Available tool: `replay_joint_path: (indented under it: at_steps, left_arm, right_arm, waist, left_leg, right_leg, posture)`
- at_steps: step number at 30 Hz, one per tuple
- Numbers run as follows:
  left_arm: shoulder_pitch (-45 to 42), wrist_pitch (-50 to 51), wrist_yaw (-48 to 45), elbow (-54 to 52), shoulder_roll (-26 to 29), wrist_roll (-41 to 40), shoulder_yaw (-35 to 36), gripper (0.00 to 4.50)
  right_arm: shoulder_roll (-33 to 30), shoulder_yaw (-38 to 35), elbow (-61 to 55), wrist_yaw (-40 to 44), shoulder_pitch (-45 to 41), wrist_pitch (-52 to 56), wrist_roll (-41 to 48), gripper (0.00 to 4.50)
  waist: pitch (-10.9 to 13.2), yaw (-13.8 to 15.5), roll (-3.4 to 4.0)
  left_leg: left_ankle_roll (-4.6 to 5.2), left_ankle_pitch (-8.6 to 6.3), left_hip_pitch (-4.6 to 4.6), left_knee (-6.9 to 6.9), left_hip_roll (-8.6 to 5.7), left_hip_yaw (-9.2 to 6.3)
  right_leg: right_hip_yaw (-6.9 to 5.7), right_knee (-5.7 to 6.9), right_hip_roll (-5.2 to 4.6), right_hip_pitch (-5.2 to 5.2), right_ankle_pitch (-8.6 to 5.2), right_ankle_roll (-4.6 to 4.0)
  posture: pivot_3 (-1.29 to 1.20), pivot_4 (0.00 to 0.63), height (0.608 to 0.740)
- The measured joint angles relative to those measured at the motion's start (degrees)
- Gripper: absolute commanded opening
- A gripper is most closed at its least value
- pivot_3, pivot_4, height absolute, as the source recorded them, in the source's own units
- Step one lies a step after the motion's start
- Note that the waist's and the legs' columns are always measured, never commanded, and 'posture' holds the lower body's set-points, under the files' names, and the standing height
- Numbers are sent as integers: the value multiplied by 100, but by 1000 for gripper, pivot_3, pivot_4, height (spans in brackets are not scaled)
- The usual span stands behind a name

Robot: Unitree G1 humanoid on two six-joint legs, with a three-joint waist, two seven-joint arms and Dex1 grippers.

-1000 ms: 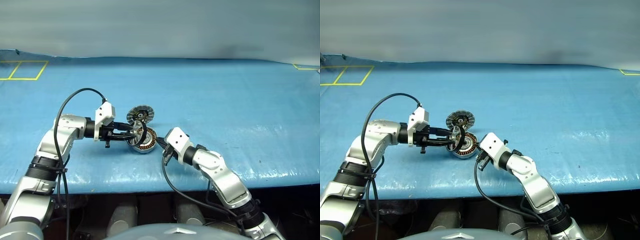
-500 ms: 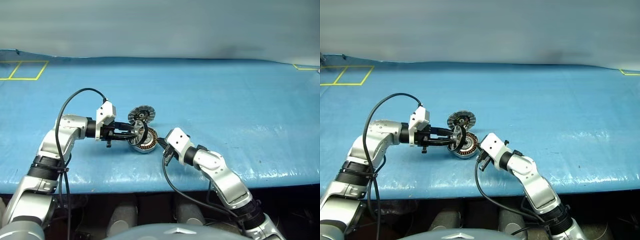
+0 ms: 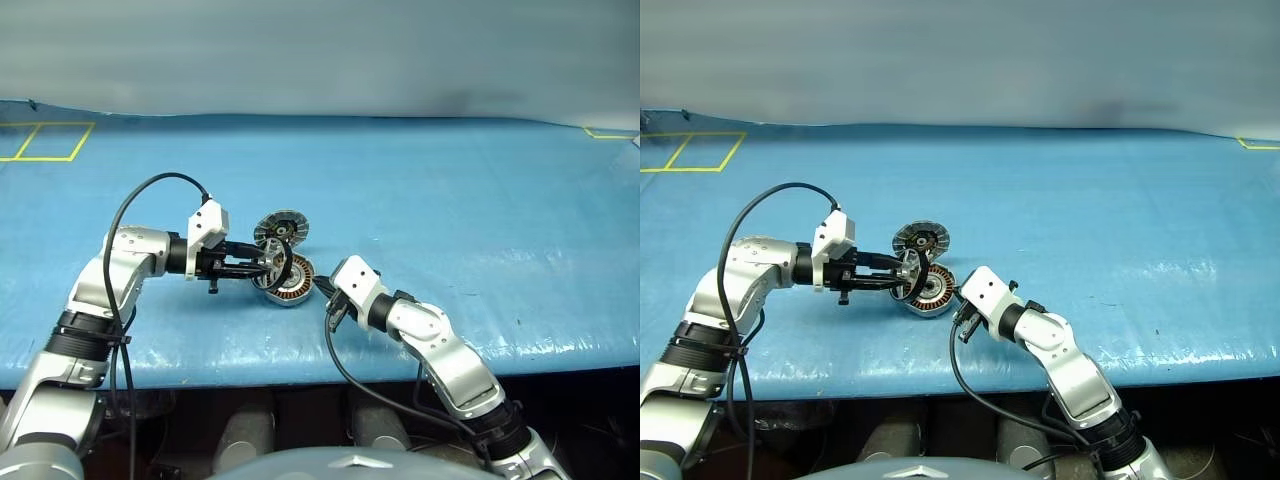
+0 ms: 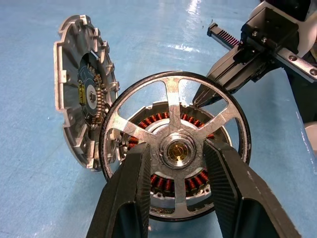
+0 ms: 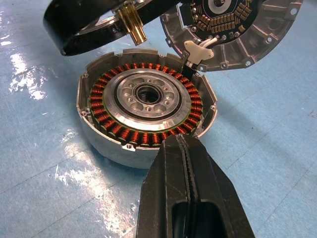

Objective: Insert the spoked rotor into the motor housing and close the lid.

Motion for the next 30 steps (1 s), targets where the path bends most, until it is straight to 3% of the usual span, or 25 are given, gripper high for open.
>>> replay_joint_path:
  at_steps: [30]
  left_arm:
    - [-6,-154,178,81,-279,341,-151,1703]
  right_arm:
    - [8,1,-2,-3,6,8,-72,0]
  waist:
    - [0,-1,0]
  left_leg:
    - [0,0,1,1,0,0]
  right_leg:
    - [1,0,1,1,1,0]
  posture:
    - [0,150,740]
